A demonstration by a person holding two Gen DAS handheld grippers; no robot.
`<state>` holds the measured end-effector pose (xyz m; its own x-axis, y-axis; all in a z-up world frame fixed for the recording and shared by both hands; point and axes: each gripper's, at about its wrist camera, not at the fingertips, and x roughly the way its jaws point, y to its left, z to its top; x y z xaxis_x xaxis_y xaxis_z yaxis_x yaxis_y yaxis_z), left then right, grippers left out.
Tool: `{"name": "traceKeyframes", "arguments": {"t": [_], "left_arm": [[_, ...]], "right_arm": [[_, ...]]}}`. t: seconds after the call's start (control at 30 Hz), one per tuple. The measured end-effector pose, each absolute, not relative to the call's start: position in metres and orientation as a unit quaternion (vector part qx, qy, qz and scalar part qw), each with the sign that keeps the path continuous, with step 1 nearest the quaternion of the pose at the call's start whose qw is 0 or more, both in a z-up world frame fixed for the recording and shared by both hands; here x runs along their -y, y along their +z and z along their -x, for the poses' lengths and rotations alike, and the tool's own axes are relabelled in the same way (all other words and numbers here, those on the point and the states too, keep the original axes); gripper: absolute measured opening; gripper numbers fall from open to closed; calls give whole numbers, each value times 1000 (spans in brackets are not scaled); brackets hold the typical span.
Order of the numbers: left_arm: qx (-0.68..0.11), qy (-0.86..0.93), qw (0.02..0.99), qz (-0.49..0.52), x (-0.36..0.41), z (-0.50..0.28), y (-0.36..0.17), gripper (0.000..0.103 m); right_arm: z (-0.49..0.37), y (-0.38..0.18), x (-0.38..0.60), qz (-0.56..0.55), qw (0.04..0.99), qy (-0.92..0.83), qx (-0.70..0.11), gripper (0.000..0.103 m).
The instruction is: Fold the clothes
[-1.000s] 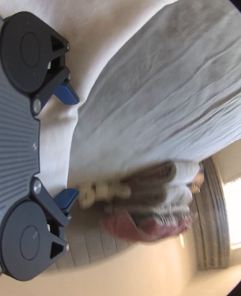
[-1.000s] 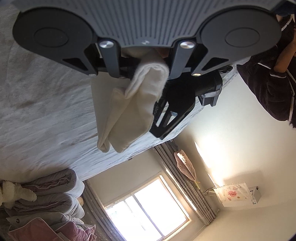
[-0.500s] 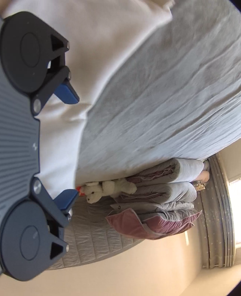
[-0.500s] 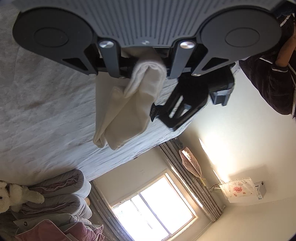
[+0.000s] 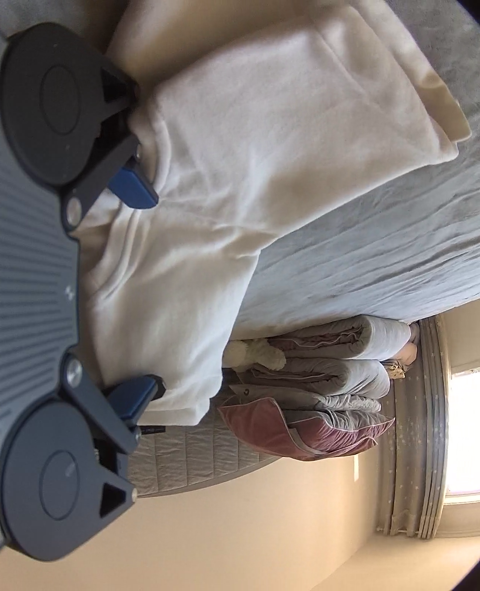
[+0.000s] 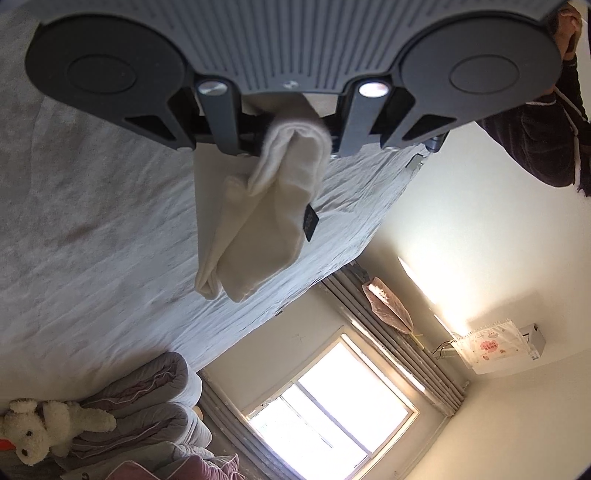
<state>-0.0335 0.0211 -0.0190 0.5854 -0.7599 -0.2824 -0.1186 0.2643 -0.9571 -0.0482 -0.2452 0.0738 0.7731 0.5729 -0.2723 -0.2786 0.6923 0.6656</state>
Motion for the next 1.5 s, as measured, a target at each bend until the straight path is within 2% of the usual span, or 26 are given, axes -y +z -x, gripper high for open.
{"name": "traceKeyframes", "arguments": {"t": [0.1, 0.23, 0.53, 0.87, 1.07, 1.1, 1.13, 1.2, 1.23, 1.37, 1.5], "left_arm": [[-369, -257, 685, 574, -39, 34, 0, 98], [-320, -249, 730, 550, -83, 36, 34, 100], [-296, -203, 748, 558, -153, 36, 39, 100], [-327, -176, 773, 515, -174, 33, 33, 100], [-341, -178, 783, 488, -167, 24, 32, 100], [-344, -179, 785, 483, -166, 22, 32, 100], [-347, -179, 786, 480, -164, 21, 33, 100], [-350, -181, 787, 475, -162, 20, 34, 100], [-350, -184, 787, 474, -162, 20, 36, 100], [-331, -197, 797, 465, -168, 25, 49, 100], [-330, -203, 809, 442, -168, 34, 60, 100]], "right_arm": [[52, 79, 241, -285, 901, 230, -232, 19], [61, 89, 219, -214, 922, 237, -219, 19], [62, 89, 129, -55, 938, 251, -232, 19], [66, 28, 19, 147, 925, 219, -273, 19], [75, 23, 18, 161, 926, 229, -253, 30], [75, 25, 23, 147, 925, 240, -255, 39], [75, 27, 29, 124, 922, 259, -260, 62], [81, 35, 42, 76, 907, 320, -263, 93], [88, 39, 47, 67, 902, 342, -257, 96], [115, 60, 65, 87, 899, 366, -224, 96], [124, 80, 102, 94, 908, 350, -211, 91]]}}
